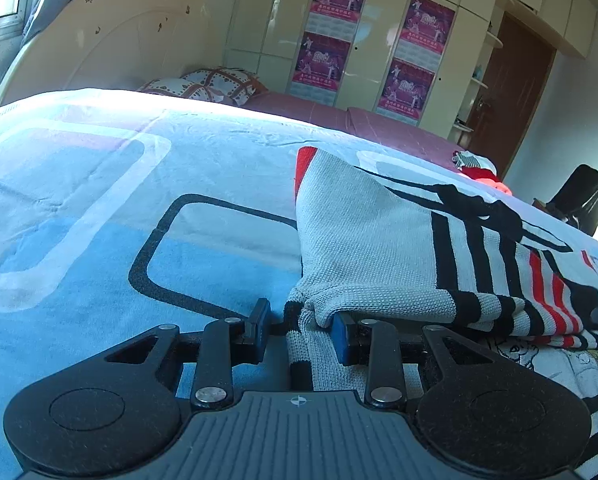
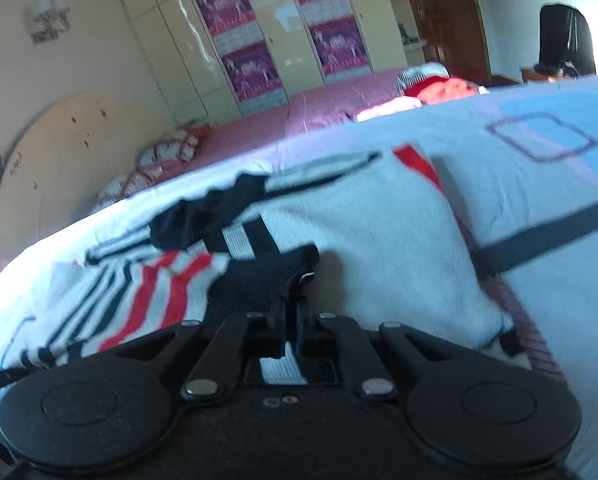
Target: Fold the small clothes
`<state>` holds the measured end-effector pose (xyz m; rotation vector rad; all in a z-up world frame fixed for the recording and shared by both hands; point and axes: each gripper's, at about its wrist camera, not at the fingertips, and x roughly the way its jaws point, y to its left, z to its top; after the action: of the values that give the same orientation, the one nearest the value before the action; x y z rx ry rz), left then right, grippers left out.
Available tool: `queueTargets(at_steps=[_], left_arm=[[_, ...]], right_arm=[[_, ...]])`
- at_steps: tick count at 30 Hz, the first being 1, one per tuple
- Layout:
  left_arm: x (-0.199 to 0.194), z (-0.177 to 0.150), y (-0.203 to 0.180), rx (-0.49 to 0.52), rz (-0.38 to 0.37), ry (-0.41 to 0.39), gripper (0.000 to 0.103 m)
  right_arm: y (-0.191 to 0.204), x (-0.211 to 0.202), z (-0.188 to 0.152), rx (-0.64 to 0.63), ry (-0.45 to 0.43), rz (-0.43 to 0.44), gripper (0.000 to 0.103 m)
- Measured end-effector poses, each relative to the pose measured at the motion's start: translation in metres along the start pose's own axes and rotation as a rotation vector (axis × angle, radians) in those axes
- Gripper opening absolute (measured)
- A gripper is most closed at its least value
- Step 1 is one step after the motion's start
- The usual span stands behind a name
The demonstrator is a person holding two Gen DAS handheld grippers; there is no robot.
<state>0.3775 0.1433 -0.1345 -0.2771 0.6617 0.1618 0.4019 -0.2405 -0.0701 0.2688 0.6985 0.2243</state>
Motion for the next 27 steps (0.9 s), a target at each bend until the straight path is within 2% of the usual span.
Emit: queueTargets(at_steps=[3, 5, 7, 8, 9, 11, 13, 15, 17, 20, 23, 24, 25, 27], left_arm=[[0.000, 0.000, 0.000, 0.005, -0.005, 0.007, 0.033], [-0.003, 0.004, 0.001, 0.035, -0.024, 0.042, 0.034], [-0.017, 0.007, 0.006, 0.050, -0.008, 0.046, 0.047], [-0.028, 0.009, 0.005, 0.078, 0.029, 0.005, 0.063], [-0.038, 0.012, 0.002, 0.110, 0.050, -0.053, 0.070], [-0.046, 0.025, -0.010, 0.154, 0.016, -0.121, 0.070], [-0.036, 0.043, -0.031, 0.174, -0.061, -0.133, 0.070], [-0.017, 0.055, -0.058, 0.208, -0.134, -0.121, 0.070], [0.008, 0.062, -0.089, 0.263, -0.166, -0.097, 0.070], [0.041, 0.064, -0.124, 0.278, -0.223, -0.025, 0.070], [0.064, 0.055, -0.146, 0.288, -0.209, 0.040, 0.070], [0.074, 0.051, -0.146, 0.274, -0.199, 0.090, 0.070], [0.078, 0.045, -0.145, 0.282, -0.202, 0.084, 0.070], [0.073, 0.040, -0.142, 0.322, -0.216, 0.063, 0.071]], right_arm=[[-0.001, -0.001, 0.000, 0.018, -0.002, 0.004, 0.006], [-0.002, -0.003, 0.002, 0.020, 0.004, -0.006, 0.008], [-0.003, -0.015, 0.006, 0.008, -0.037, -0.061, 0.027], [-0.004, -0.024, 0.009, 0.003, -0.075, -0.069, 0.027], [-0.005, -0.030, 0.012, 0.006, -0.104, -0.044, 0.026], [0.000, -0.032, 0.023, -0.017, -0.120, -0.020, 0.026], [0.010, -0.021, 0.031, -0.040, -0.104, 0.005, 0.026], [0.024, -0.006, 0.037, -0.065, -0.080, 0.040, 0.022], [0.047, 0.010, 0.038, -0.119, -0.054, 0.078, 0.019], [0.078, 0.032, 0.034, -0.175, -0.008, 0.145, 0.014], [0.099, 0.051, 0.024, -0.262, 0.043, 0.168, 0.011], [0.101, 0.060, 0.020, -0.292, 0.074, 0.132, 0.006], [0.099, 0.067, 0.016, -0.313, 0.091, 0.097, 0.002], [0.087, 0.063, 0.016, -0.283, 0.067, 0.101, 0.000]])
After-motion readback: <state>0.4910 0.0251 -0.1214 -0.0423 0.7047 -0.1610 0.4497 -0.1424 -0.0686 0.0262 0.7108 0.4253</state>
